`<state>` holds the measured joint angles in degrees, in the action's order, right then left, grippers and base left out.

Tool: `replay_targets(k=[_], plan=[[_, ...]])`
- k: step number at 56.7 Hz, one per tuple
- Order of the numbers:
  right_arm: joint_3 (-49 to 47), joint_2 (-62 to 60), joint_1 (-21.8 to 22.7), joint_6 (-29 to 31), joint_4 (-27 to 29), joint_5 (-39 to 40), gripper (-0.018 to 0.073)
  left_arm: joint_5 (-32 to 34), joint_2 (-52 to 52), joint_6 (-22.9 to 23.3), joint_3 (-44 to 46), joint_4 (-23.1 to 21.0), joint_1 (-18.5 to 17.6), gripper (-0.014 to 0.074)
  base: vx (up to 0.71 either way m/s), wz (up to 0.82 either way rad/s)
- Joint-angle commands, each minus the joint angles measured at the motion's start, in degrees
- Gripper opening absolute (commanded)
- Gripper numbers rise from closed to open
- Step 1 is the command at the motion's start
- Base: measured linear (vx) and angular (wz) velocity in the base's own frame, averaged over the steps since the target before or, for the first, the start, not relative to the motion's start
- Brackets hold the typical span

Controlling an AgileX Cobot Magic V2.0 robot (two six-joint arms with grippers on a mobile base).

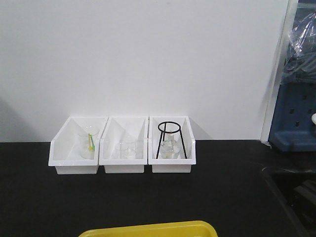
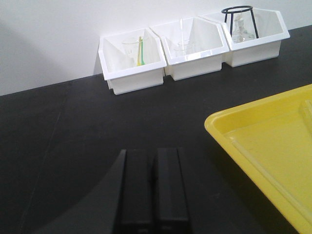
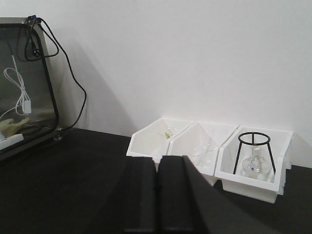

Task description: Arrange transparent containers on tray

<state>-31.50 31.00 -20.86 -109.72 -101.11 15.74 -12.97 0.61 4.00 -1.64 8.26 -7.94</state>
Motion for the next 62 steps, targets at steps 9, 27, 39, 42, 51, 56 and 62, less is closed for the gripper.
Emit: replay_targets(k=[9,27,39,42,51,56,62], plan=[[-1.59,0.14,0.24,0.71,-1.56,-1.16,-0.0013,4.29,1.41,0.71,-2.04,0.24,0.09,-0.0003,0.0,0.0],[-1.59,0.14,0.24,0.71,-1.56,-1.16,-0.0013,4.29,1.41,0.71,-2.04,0.24,0.09,-0.0003,0.0,0.0],[-1.59,0.14,0.24,0.71,-1.56,-1.16,-0.0013,4.29,1.41,0.71,-2.04,0.24,0.09,-0.0003,0.0,0.0],[-1.59,0.14,0.24,0.71,-1.56,-1.16,-0.0013,4.29,1.41,0.71,-2.04,0.24,0.09,-0.0003,0.0,0.0],[-1.59,0.14,0.24,0.71,-1.56,-1.16,-0.0013,4.29,1.41,0.71,-2.04,0.24,0.09,-0.0003,0.0,0.0],[-1.59,0.14,0.24,0.71,-1.47,-1.16,-0.0013,4.29,1.41,0.71,-2.04,0.24,0.09,-0.0003,0.0,0.0],[-1.59,0.14,0.24,1.71,4.15,-1.88,-0.0013,4.29,1.41,0.71,-2.04,0.24,0.09,-0.0003,0.0,0.0]])
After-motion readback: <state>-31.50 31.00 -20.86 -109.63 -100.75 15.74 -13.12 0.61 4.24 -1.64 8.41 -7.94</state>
